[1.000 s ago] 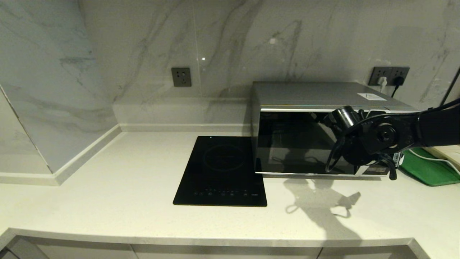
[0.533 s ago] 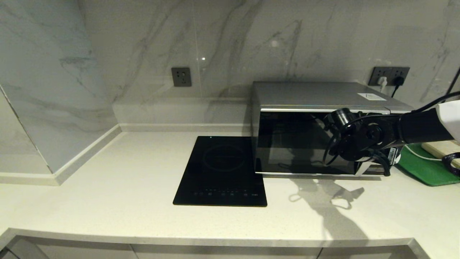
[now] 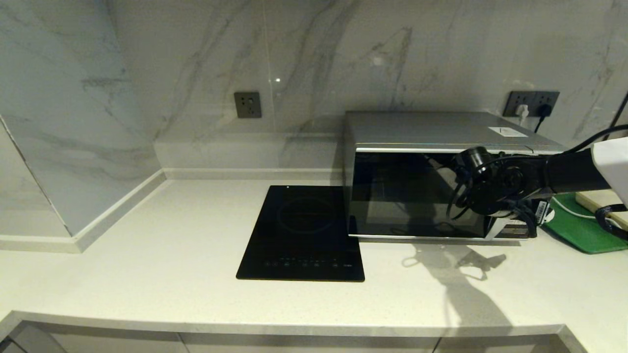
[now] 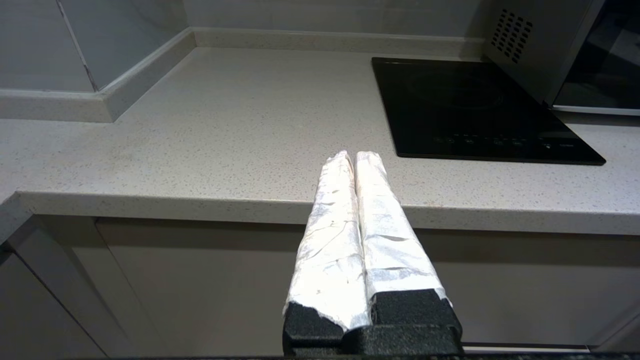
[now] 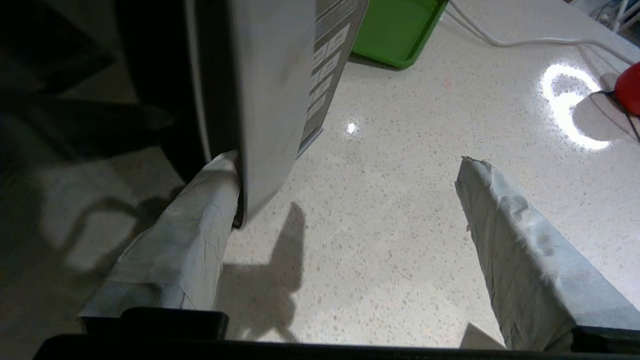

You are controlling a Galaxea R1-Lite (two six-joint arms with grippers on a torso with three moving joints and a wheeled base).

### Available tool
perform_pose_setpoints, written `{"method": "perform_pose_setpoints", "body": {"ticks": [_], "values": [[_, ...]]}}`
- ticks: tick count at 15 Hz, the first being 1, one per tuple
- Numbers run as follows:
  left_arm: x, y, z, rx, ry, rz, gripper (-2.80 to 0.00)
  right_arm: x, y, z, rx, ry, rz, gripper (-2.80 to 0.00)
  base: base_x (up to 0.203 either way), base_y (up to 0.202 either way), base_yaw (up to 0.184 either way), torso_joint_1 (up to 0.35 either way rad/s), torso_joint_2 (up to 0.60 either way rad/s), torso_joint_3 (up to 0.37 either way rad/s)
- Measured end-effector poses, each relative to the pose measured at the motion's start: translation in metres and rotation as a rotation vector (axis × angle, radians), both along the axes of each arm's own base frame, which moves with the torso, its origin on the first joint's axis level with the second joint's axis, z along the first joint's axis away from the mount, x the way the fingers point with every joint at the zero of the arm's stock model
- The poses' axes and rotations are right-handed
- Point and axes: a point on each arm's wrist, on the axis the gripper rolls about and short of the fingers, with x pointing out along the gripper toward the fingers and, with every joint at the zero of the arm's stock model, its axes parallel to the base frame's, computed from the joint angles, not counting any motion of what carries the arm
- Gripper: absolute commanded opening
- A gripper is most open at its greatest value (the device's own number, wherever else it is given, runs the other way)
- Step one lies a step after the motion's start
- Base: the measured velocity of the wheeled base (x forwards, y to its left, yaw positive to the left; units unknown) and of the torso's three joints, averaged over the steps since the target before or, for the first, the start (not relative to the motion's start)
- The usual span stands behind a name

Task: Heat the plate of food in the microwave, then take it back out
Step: Open the microwave oven

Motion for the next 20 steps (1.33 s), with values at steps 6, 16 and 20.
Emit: {"method": "perform_pose_setpoints", "body": {"ticks": [6, 16, 20], "values": [[0.0, 0.0, 0.0, 0.0, 0.0, 0.0, -2.8, 0.007, -0.013, -0.003, 0.015, -0.037, -0.048, 0.0, 0.0, 0.0, 0.0, 0.0, 0.0, 0.0], [0.0, 0.0, 0.0, 0.0, 0.0, -0.002, -2.8, -0.035, -0.016, -0.005, 0.05, -0.022, -0.083, 0.0, 0.0, 0.0, 0.0, 0.0, 0.0, 0.0], [0.0, 0.0, 0.0, 0.0, 0.001, 0.0, -2.8, -0.045, -0.006, 0.002, 0.068, -0.026, -0.045, 0.0, 0.0, 0.0, 0.0, 0.0, 0.0, 0.0]]}}
